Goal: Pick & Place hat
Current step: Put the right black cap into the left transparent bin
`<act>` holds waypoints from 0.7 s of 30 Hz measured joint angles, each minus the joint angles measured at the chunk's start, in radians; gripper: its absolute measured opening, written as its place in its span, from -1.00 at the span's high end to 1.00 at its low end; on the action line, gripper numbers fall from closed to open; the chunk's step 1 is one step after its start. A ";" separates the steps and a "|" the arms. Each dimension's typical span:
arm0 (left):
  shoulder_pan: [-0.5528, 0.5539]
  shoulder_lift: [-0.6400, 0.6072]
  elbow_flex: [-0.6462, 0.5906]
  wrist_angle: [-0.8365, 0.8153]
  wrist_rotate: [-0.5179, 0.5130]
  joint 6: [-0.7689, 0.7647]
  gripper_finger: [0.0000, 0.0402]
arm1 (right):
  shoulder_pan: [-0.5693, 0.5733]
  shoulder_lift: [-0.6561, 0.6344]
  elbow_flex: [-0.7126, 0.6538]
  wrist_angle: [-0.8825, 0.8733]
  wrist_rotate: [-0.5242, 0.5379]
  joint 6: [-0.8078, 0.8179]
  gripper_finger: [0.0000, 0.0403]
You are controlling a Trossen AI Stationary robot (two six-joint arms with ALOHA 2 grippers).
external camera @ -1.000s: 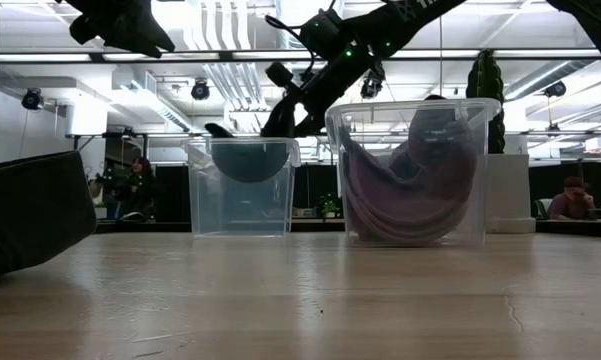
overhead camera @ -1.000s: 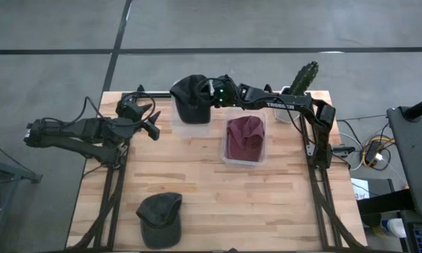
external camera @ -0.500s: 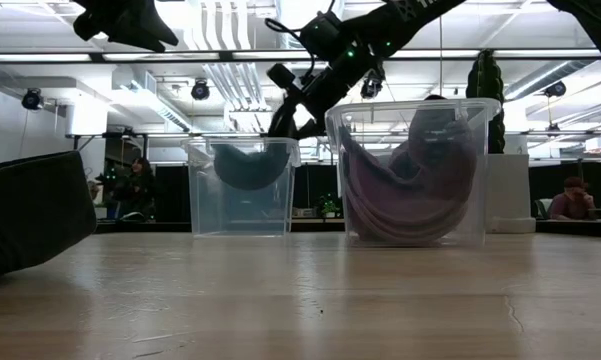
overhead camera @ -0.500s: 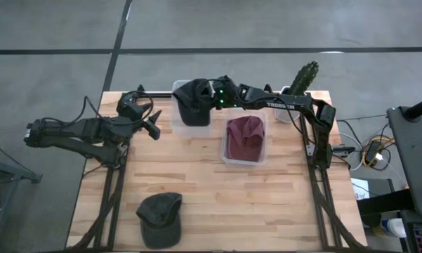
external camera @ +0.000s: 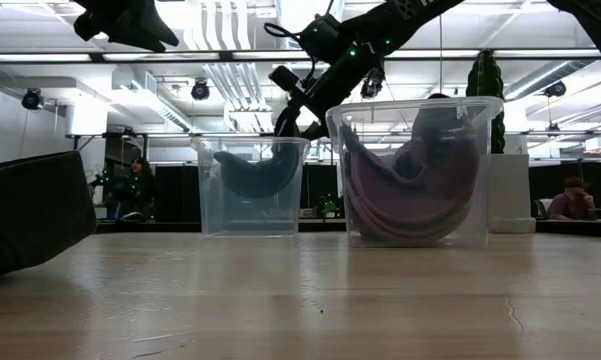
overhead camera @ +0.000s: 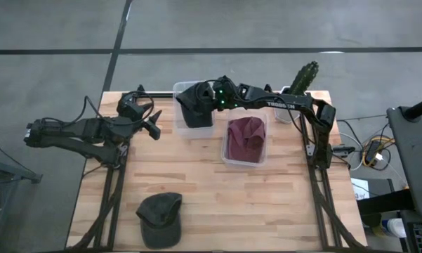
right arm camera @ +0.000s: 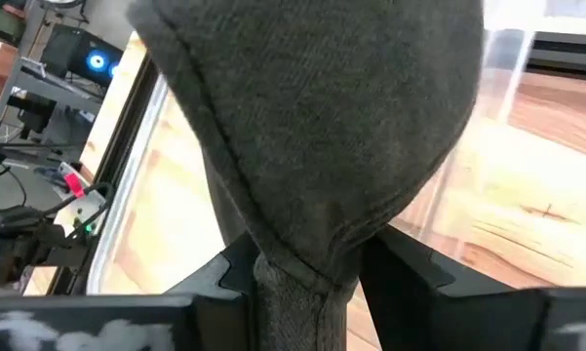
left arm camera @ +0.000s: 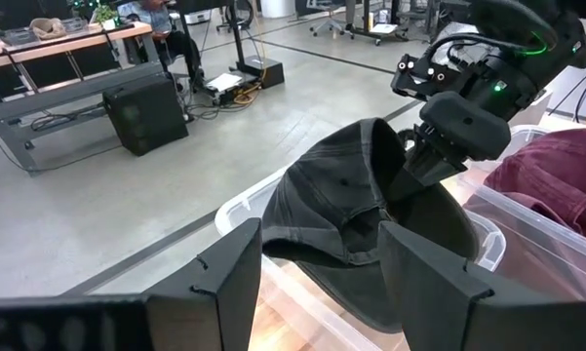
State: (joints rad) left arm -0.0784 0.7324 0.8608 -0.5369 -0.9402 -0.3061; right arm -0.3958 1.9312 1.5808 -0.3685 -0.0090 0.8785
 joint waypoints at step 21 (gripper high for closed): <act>0.000 0.045 0.000 0.000 0.000 0.000 0.01 | 0.009 0.002 0.016 -0.074 -0.045 -0.026 0.37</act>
State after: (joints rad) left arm -0.0780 0.7776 0.8608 -0.5365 -0.9402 -0.3058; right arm -0.3864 1.9330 1.5970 -0.4427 -0.0536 0.8525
